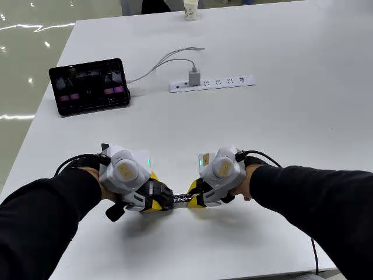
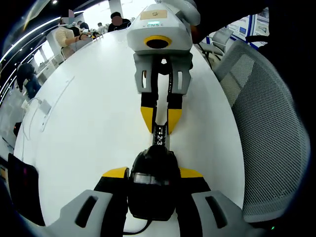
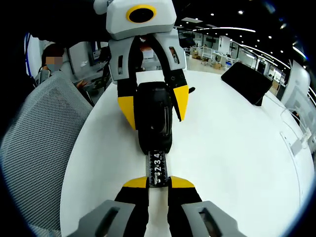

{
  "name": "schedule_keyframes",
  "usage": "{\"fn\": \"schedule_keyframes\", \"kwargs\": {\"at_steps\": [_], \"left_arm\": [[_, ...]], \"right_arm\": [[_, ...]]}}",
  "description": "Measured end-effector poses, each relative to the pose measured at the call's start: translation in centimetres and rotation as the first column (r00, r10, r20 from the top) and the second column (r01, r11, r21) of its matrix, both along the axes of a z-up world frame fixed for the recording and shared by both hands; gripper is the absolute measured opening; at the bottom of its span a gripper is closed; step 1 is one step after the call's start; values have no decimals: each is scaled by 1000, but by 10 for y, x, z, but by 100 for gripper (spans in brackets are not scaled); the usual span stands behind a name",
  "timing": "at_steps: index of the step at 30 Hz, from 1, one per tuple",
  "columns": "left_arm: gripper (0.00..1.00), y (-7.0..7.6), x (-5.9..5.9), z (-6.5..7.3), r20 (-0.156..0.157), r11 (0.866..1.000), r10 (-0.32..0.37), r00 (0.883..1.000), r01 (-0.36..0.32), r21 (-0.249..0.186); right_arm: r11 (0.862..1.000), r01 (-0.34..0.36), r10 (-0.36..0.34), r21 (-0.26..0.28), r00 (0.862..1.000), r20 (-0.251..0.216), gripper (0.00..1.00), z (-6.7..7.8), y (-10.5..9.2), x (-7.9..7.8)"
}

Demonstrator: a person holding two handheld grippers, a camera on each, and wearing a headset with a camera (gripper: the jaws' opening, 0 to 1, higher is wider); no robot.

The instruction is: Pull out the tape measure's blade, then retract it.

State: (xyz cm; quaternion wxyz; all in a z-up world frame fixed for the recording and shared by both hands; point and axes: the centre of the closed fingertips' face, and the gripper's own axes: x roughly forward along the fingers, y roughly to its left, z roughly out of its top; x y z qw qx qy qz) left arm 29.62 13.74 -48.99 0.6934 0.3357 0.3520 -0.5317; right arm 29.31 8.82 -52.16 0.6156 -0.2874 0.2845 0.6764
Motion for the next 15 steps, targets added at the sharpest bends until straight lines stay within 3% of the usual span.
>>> {"fn": "schedule_keyframes", "kwargs": {"at_steps": [15], "left_arm": [[31, 0, 1, 0, 0, 1000, -1, 1000, 1, 0]], "right_arm": [[1000, 18, -18, 2, 999, -28, 10, 1, -13, 3]]}}
